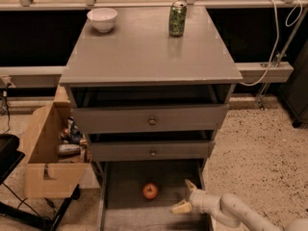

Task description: Place apple into bottom drawer

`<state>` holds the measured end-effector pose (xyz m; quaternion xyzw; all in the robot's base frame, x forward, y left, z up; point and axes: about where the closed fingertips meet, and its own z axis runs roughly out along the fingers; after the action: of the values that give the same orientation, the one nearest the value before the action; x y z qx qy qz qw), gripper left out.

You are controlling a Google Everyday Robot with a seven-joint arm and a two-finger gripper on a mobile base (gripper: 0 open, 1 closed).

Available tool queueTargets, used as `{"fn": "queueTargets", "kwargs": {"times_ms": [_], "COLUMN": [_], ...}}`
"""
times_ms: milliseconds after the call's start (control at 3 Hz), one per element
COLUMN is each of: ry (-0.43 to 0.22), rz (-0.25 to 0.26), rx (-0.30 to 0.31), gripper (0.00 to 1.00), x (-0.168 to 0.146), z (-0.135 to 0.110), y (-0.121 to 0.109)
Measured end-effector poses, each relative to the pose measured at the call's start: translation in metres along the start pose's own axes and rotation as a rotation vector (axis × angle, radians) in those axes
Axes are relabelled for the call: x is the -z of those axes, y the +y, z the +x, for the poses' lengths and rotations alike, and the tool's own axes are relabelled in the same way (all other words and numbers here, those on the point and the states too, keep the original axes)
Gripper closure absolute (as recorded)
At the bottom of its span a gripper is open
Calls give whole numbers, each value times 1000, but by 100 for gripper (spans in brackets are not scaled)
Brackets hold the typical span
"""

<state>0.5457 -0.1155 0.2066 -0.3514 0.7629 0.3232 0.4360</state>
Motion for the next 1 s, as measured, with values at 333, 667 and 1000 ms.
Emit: {"fn": "queueTargets", "kwargs": {"times_ms": [333,667,1000], "ry": [43,80,137], "rz": [77,153,229], "rx": [38,72,118], "gripper": [0,0,0], "x": [79,151,201], "z": [-27,-64,-105], "y": [1,16,41]}}
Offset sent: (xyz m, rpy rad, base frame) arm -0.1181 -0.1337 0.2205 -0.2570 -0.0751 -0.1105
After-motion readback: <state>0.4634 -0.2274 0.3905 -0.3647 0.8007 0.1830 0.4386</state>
